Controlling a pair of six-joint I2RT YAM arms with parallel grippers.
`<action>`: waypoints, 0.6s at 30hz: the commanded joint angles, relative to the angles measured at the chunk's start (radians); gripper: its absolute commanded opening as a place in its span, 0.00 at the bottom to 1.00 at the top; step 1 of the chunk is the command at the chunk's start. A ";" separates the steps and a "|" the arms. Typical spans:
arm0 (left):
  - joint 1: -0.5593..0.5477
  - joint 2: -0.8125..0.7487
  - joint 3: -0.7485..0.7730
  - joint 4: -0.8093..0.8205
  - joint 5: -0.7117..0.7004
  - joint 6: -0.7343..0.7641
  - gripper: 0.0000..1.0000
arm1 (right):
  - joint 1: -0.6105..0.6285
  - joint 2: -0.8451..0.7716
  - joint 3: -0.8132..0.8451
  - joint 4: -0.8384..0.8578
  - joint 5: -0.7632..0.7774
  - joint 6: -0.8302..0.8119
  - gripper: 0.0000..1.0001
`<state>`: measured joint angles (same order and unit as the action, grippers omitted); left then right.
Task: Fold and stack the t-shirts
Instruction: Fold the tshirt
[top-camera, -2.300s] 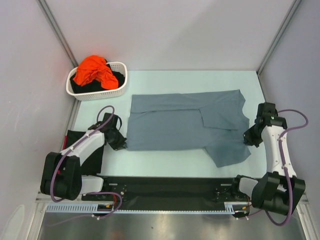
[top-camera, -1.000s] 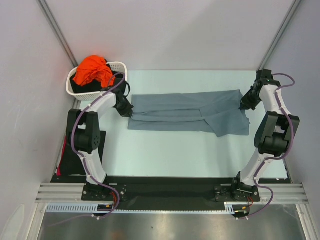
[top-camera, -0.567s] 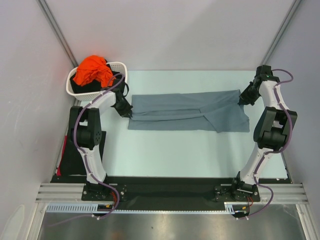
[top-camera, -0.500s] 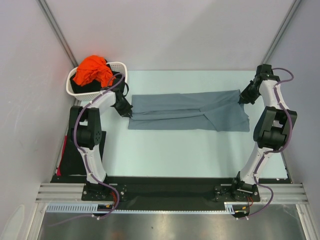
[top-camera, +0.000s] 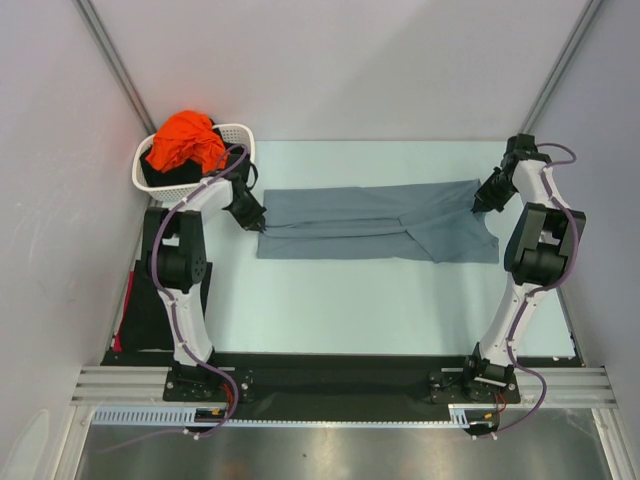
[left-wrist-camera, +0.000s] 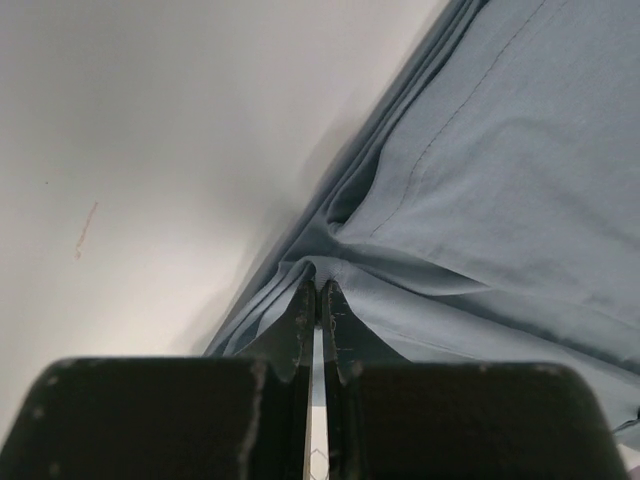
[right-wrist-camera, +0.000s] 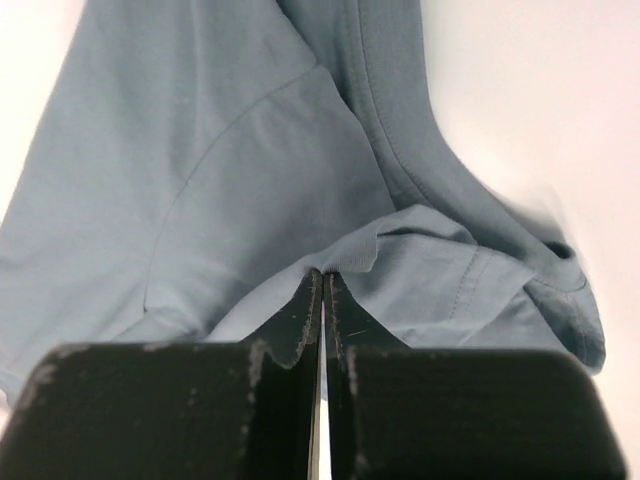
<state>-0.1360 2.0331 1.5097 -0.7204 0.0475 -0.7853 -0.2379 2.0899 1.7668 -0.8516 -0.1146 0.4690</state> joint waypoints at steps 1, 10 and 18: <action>0.012 0.010 0.056 0.007 0.009 -0.014 0.01 | -0.009 0.012 0.082 0.017 0.001 -0.016 0.00; 0.015 0.039 0.090 -0.001 0.008 -0.025 0.00 | -0.012 0.061 0.160 -0.006 -0.003 -0.021 0.00; 0.015 0.059 0.106 -0.007 0.009 -0.031 0.00 | 0.005 0.119 0.223 -0.033 -0.013 -0.021 0.00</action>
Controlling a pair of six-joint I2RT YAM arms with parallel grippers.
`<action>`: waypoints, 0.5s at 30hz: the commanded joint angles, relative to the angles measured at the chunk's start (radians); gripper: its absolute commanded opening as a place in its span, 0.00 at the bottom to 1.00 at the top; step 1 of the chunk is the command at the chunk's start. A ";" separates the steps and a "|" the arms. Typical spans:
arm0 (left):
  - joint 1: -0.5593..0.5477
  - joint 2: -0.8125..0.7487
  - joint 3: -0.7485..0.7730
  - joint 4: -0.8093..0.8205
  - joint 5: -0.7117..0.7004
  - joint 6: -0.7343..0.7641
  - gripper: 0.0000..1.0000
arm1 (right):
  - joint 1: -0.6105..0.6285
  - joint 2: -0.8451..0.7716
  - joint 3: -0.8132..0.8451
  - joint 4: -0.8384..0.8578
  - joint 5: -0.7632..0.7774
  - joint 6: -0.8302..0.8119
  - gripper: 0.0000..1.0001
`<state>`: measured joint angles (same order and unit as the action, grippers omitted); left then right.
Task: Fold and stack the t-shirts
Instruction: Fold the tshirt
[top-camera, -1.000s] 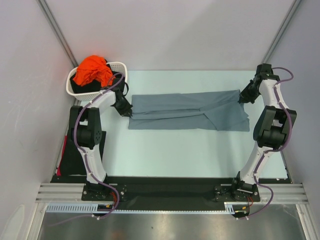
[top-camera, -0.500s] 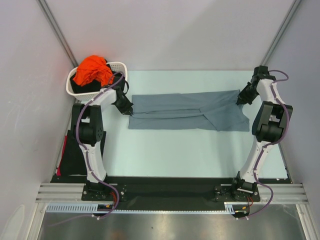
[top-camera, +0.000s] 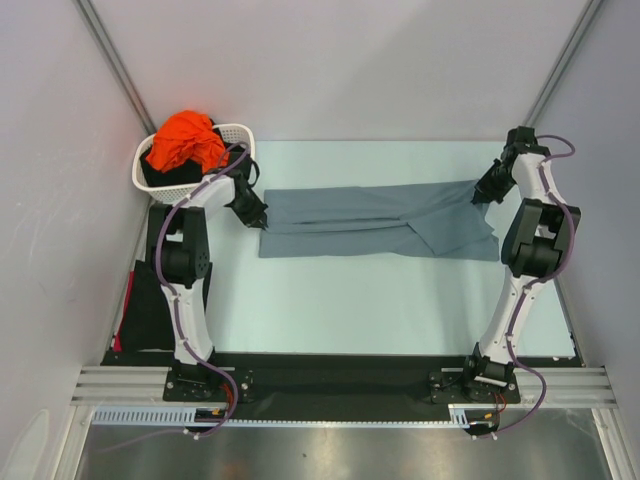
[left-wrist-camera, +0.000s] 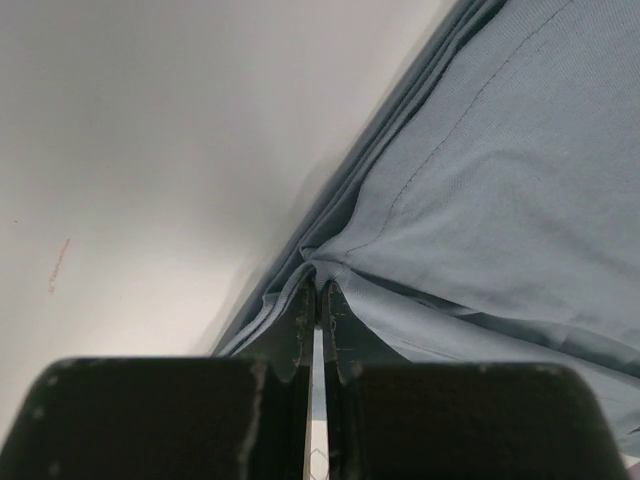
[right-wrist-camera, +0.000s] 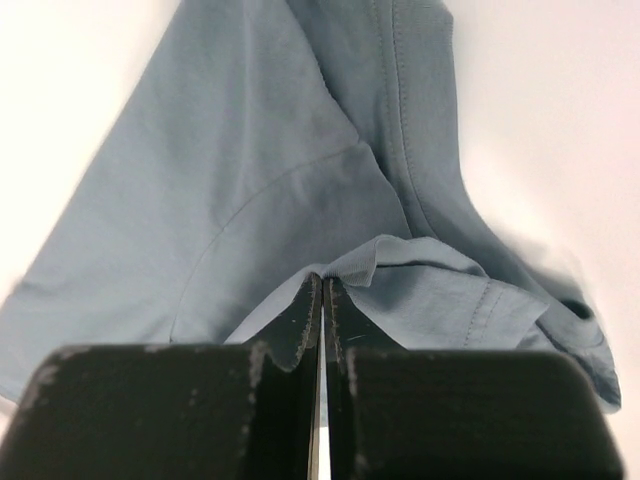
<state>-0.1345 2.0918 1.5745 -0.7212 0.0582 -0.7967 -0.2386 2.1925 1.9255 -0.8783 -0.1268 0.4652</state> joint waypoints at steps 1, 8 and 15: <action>0.013 0.002 0.041 -0.006 -0.001 -0.018 0.00 | 0.008 0.022 0.070 -0.010 -0.004 -0.016 0.00; 0.022 -0.007 0.045 -0.009 -0.008 -0.004 0.00 | 0.033 0.021 0.063 -0.030 -0.014 -0.011 0.00; 0.022 -0.064 0.026 -0.006 0.017 0.017 0.00 | 0.041 -0.082 -0.054 -0.083 0.053 0.024 0.00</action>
<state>-0.1261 2.0941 1.5814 -0.7246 0.0647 -0.7925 -0.1997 2.2089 1.9179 -0.9081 -0.1284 0.4698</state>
